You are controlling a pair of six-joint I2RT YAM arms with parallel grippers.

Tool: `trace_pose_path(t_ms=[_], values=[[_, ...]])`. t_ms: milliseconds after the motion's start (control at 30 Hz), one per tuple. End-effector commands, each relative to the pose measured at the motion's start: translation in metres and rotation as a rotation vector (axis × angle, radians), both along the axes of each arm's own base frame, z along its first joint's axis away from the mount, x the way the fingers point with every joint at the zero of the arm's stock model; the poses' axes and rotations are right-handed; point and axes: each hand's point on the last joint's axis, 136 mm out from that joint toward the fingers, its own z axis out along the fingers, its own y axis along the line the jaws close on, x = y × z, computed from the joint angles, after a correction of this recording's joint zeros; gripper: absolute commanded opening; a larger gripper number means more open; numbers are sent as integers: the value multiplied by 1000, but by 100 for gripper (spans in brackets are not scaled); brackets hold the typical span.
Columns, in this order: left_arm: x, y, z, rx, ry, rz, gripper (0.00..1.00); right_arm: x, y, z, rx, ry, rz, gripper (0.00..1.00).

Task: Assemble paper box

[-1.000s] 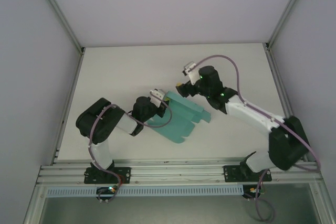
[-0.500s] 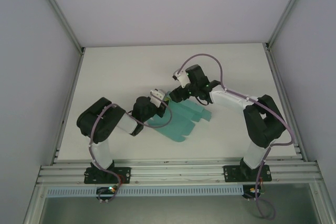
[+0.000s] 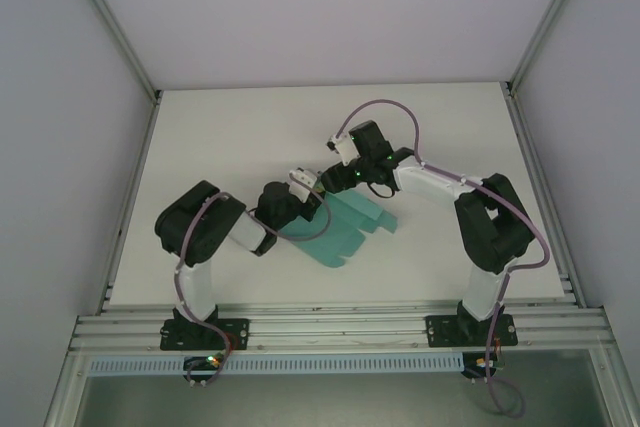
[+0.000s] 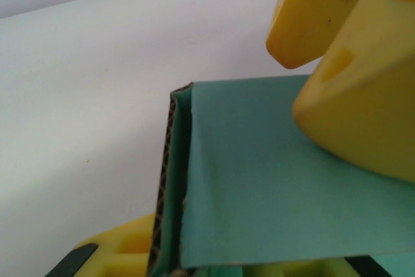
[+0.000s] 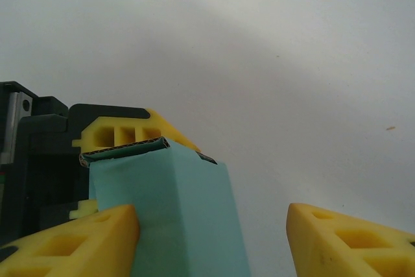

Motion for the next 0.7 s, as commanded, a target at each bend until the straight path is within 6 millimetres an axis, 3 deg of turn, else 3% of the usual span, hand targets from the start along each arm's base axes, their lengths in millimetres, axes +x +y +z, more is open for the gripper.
trace_pose_path(t_ms=[0, 133, 200, 333, 533, 667], values=[[10, -6, 12, -31, -45, 5, 25, -31, -32, -67, -162, 220, -35, 62], [16, -2, 23, -88, -69, 20, 31, -35, -32, -71, -162, 242, -19, 60], [20, -3, 26, -104, -66, 19, 29, -36, -33, -73, -162, 248, -19, 60], [32, -1, 25, -94, -81, 64, 0, -37, -33, -71, -156, 247, -19, 61], [39, 22, 24, -77, -42, 195, 0, -35, -36, -62, -127, 240, -53, 65], [33, 33, 42, -89, -49, 235, 0, -29, -37, -34, -85, 181, -96, 73]])
